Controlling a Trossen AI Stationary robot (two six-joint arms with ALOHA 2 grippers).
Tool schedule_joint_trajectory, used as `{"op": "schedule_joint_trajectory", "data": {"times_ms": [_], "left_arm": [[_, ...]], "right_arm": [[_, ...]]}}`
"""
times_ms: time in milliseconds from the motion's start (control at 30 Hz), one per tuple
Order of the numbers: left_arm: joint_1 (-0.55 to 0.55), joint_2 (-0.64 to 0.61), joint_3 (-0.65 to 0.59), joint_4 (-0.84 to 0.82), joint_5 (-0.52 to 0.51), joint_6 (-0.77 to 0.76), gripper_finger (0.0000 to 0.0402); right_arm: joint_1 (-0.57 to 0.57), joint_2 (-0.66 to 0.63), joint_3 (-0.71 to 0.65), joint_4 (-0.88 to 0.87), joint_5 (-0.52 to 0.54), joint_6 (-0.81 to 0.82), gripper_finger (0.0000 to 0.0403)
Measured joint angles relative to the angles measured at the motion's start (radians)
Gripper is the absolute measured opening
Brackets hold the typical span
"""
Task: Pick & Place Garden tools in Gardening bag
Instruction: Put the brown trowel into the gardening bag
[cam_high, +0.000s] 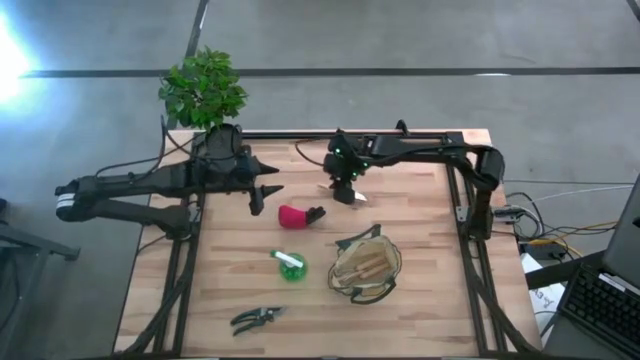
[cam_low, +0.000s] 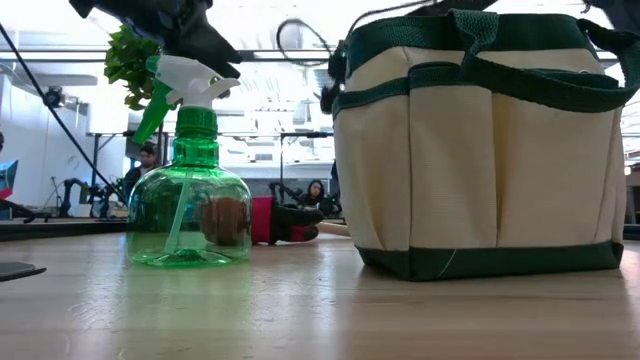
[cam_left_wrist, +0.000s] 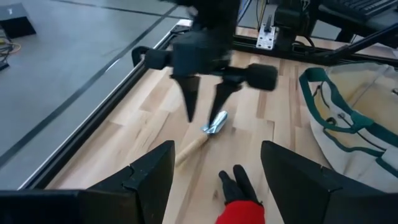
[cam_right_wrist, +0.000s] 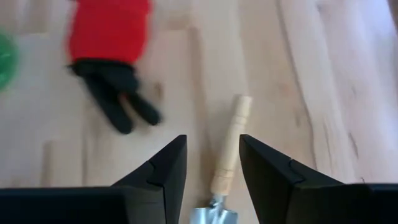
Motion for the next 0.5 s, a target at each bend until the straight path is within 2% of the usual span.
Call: {"op": "schedule_joint_trajectory", "data": {"times_ms": [133,500], "left_arm": [[0.000,-0.001,-0.010,0.006,0.000,-0.002,0.0242],[0.000,0.002,-0.011,0.008,-0.001,-0.015,0.0242]], "right_arm": [[-0.021,0.056,0.034,0.002,0.002,0.054,0.0152],[-0.023,0.181,0.088,-0.007,0.003,0.049,0.0178]]}}
